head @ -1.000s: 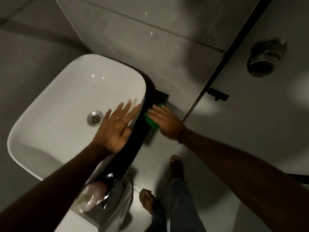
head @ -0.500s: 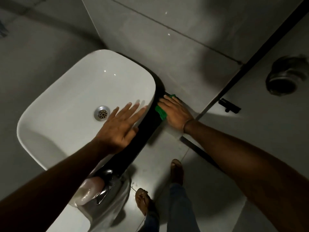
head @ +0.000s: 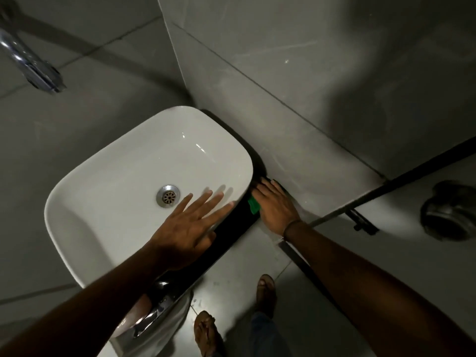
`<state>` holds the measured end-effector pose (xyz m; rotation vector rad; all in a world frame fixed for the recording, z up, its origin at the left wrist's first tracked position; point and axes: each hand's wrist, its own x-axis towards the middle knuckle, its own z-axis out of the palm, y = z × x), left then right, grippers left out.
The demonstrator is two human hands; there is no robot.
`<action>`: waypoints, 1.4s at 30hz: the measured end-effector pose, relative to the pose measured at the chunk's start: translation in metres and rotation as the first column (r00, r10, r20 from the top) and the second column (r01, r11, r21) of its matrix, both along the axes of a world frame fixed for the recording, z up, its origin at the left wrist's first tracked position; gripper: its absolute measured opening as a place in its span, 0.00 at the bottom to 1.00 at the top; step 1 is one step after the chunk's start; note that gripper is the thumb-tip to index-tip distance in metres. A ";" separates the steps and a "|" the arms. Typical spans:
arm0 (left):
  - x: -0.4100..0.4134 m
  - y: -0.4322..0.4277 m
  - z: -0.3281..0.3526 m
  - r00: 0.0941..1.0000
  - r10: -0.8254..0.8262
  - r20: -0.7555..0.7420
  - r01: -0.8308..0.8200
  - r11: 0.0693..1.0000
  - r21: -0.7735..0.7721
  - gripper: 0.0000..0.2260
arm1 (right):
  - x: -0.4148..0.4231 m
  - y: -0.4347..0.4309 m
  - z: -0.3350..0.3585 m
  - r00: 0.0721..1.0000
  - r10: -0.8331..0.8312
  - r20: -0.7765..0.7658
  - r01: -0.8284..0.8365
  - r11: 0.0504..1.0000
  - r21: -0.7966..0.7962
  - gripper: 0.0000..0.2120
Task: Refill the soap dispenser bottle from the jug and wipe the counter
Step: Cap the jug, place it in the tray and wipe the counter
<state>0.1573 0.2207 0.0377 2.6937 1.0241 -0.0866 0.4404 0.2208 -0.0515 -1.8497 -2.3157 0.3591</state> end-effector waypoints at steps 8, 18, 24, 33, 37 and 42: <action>-0.001 0.000 -0.013 0.997 0.007 -0.075 0.001 0.995 0.096 0.32 | -0.037 -0.036 0.005 0.992 0.109 -0.060 -0.113 0.991 -0.071 0.27; 0.003 -0.097 0.025 0.965 0.259 0.031 -0.260 0.963 0.070 0.35 | -0.087 -0.120 0.055 0.935 0.155 -0.319 -0.216 0.962 -0.164 0.28; -0.068 -0.240 0.018 0.919 0.392 0.053 -0.386 0.918 -0.086 0.36 | -0.149 -0.203 0.061 0.948 0.252 -0.194 -0.280 0.950 -0.138 0.26; -0.240 -0.396 -0.036 0.732 0.643 -0.225 -0.680 0.669 -0.300 0.31 | -0.303 -0.300 0.033 0.875 0.468 -0.122 -0.482 0.828 -0.287 0.24; -0.296 -0.412 -0.067 0.611 0.726 -0.314 -0.789 0.530 -0.309 0.31 | -0.372 -0.303 0.007 0.848 0.500 -0.173 -0.529 0.790 -0.310 0.32; -0.328 -0.396 -0.117 0.495 0.823 -0.279 -0.863 0.429 -0.265 0.32 | -0.471 -0.269 -0.036 0.811 0.556 -0.181 -0.584 0.764 -0.275 0.35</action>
